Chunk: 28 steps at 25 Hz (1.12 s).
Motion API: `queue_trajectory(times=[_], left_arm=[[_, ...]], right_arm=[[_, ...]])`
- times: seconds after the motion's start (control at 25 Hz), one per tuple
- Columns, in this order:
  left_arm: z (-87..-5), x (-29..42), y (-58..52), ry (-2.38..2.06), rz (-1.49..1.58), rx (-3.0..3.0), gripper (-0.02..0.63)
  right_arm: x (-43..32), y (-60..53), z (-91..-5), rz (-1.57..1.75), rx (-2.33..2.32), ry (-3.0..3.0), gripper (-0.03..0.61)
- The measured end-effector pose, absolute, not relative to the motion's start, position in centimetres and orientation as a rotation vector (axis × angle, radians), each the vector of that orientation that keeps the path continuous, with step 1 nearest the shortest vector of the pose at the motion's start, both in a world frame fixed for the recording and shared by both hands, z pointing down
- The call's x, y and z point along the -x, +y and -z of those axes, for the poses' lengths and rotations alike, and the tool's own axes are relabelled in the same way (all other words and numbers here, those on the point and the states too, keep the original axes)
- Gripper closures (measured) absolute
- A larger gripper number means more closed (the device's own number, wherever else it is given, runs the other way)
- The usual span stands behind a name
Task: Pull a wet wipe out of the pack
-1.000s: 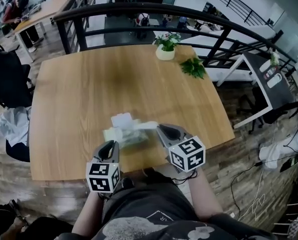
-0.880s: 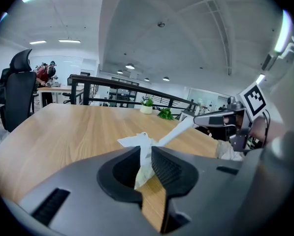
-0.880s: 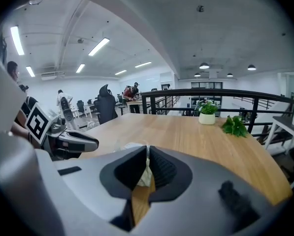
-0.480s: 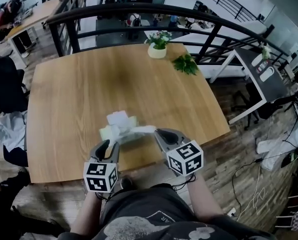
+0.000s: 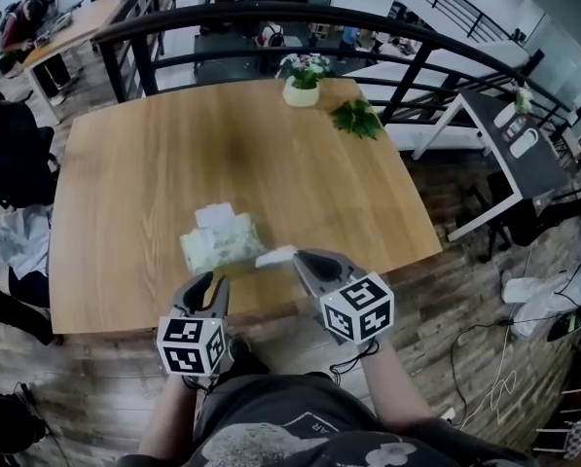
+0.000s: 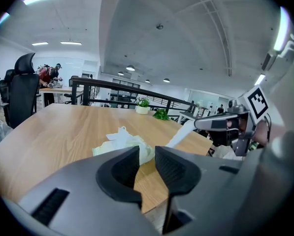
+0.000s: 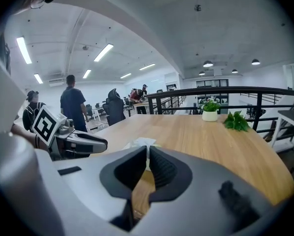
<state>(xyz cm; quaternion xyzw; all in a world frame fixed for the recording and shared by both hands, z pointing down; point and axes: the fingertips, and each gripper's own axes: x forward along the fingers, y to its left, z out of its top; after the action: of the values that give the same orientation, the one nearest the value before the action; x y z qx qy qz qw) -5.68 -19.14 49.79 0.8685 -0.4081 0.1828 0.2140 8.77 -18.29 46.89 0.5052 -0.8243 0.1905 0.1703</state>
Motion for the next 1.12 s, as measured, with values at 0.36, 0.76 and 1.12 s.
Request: queue_trajectory(times=[0.36, 0.76, 1.12], left_arm=[[-48.9, 3.8, -13.5, -1.204, -0.5, -2.399, 0.568], [-47.8, 2.1, -5.1, -1.287, -0.474, -2.381, 0.579], [-45.8, 1.5, 0.1, -1.364, -0.439, -2.368, 0.588]], right_arm=[[-10.4, -12.9, -46.6, -0.532, -1.375, -2.401, 0.543], [-11.9, -4.5, -47.0, -0.551, -1.311, -2.447, 0.543], [-13.3, 0.9, -45.9, -0.545, -1.287, -2.489, 0.543]])
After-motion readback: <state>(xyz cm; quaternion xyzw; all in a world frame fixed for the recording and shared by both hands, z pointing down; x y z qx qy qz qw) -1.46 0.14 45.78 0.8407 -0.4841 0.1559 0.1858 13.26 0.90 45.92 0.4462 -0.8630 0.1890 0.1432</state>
